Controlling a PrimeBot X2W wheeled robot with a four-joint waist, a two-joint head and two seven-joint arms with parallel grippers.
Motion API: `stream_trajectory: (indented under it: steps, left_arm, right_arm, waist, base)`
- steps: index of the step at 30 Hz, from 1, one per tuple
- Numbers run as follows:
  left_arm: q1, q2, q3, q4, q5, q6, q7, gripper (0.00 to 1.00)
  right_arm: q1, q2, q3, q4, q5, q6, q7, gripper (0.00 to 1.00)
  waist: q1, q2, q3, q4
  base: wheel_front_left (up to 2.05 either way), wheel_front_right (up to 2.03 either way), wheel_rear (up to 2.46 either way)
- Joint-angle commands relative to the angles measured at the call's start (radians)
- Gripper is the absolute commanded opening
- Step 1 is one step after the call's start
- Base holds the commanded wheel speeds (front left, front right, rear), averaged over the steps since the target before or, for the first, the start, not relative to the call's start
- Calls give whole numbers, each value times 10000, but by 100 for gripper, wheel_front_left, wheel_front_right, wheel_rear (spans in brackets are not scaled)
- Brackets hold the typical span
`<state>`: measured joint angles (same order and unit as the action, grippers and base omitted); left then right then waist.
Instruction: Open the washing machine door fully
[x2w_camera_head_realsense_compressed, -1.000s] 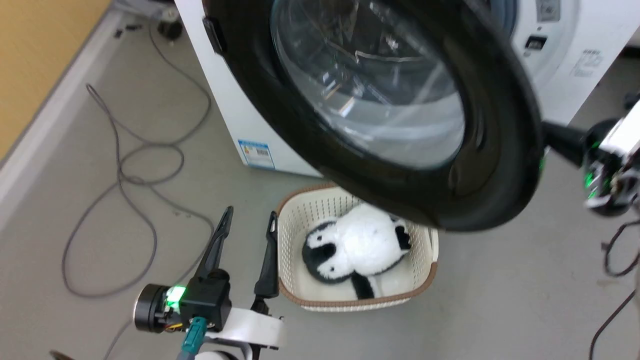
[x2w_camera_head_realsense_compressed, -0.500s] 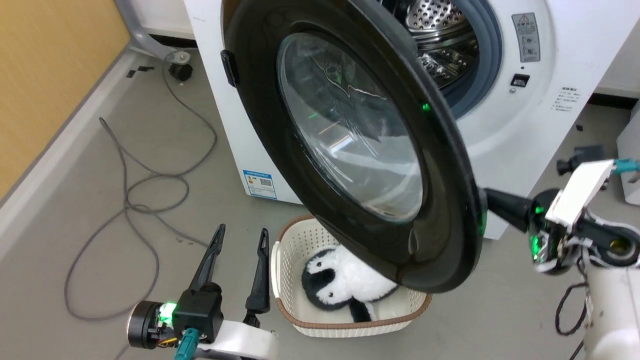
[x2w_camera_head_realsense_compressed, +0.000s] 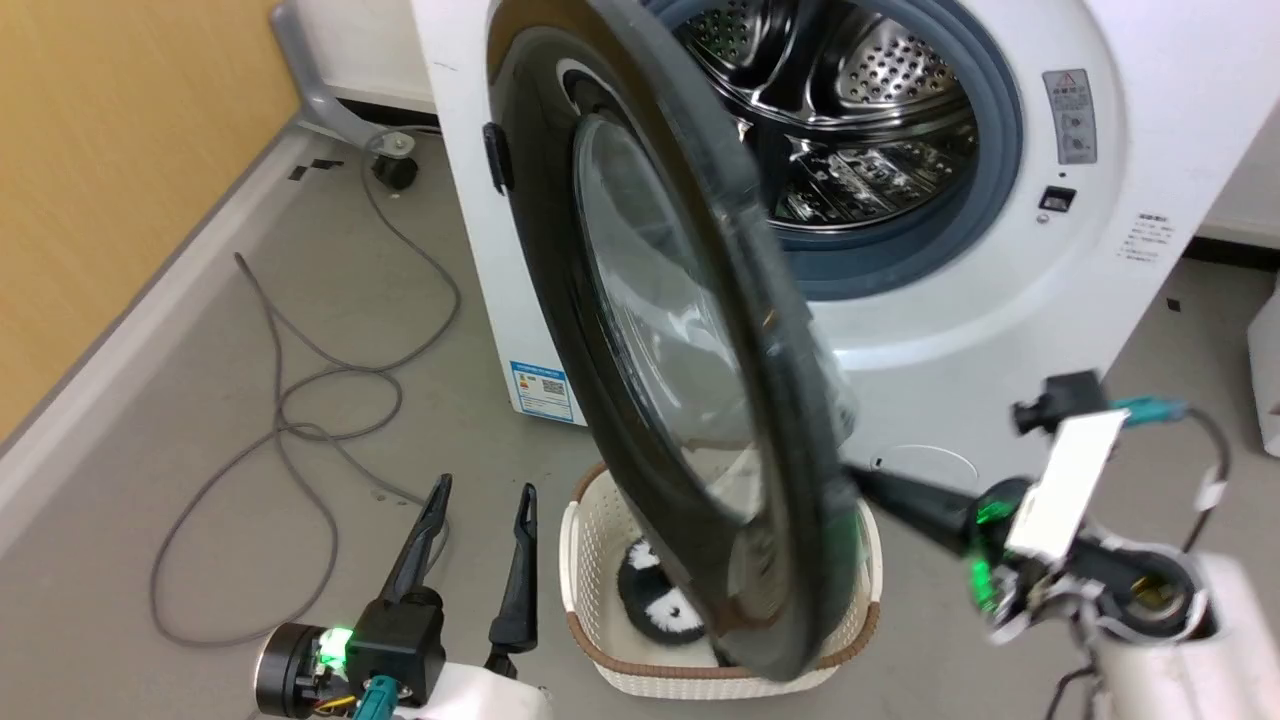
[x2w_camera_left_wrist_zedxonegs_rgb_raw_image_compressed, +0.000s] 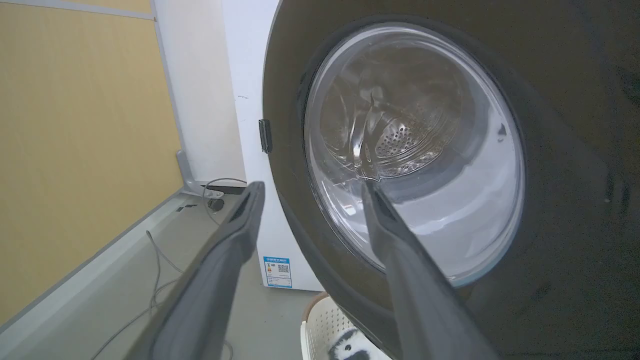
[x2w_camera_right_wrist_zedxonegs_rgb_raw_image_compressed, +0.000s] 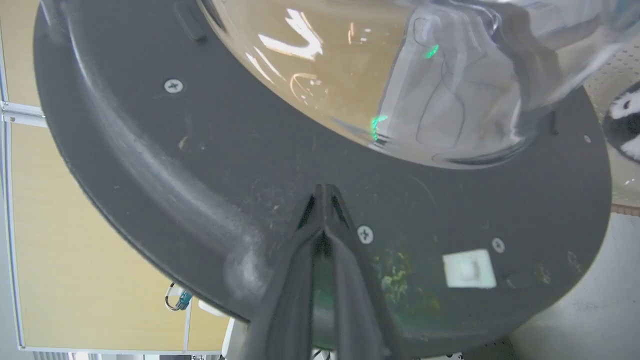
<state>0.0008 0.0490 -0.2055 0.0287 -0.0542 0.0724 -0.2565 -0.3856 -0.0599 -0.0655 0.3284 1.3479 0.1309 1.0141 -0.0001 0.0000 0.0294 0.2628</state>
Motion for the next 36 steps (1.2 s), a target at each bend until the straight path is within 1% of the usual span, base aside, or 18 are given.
stream_trajectory:
  steps: [1, 7, 12, 16, 19, 22, 26, 28, 30, 32, 34, 36]
  left_arm:
    - [122, 19, 24, 8, 85, -67, -53, 100]
    - [282, 17, -43, 37, 93, -128, -53, 100]
    - [355, 16, -116, 132, 38, -150, -53, 100]
    - [360, 15, -124, 151, -23, -110, -53, 100]
    - [377, 14, -41, 147, -74, -69, -53, 100]
    - [384, 14, 46, 133, -99, -30, -53, 100]
    - [352, 13, 129, 80, -150, -4, -53, 100]
    - [310, 13, 161, 65, -179, 2, -53, 100]
    - [284, 13, 210, 54, -202, 24, -53, 100]
    - [283, 13, 280, 37, -222, 39, -53, 100]
    - [303, 13, 366, 19, -236, 31, -53, 100]
    - [354, 13, 470, 2, -227, 6, -53, 100]
  right_arm:
    - [295, 92, 368, -172, 293, -2, -177, 0]
    - [860, 95, 1866, -737, 1084, -2, -935, 0]
    - [1064, 95, 2632, -950, 1376, -2, -1470, 0]
    - [1065, 96, 2826, -963, 1315, -2, -1781, 0]
    - [1023, 72, 2656, -1071, 1167, -2, -2110, 0]
    - [987, -110, 2453, -1419, 838, -2, -2536, 0]
    - [959, -774, 2430, -2372, -283, -2, -3555, 0]
    - [989, -1251, 2501, -2951, -1051, -2, -4437, 0]
    - [1048, -1813, 2683, -3434, -1932, -2, -5521, 0]
    - [1147, -2532, 2987, -3755, -3100, -2, -6795, 0]
    - [1306, -3272, 3297, -3773, -4474, -2, -8139, 0]
    - [1534, -3610, 3276, -3522, -5497, -2, -9380, 0]
  waist:
    - [1, 0, -59, 79]
    - [1, 0, -126, 312]
    - [1, 0, -149, 509]
    - [1, 0, -170, 580]
    - [1, 0, -224, 516]
    - [1, 0, -265, 381]
    - [1, 0, -264, 145]
    - [1, 0, -254, 43]
    - [1, 0, -252, -73]
    - [1, 0, -255, -192]
    - [1, 0, -272, -317]
    - [1, 0, -304, -455]
  base:
    - [0, 0, 0]
    - [0, 0, 0]
    - [0, 0, 0]
    - [0, 0, 0]
    - [0, 0, 0]
    - [0, 0, 0]
    - [0, 0, 0]
    - [0, 0, 0]
    - [0, 0, 0]
    - [0, 0, 0]
    - [0, 0, 0]
    - [0, 0, 0]
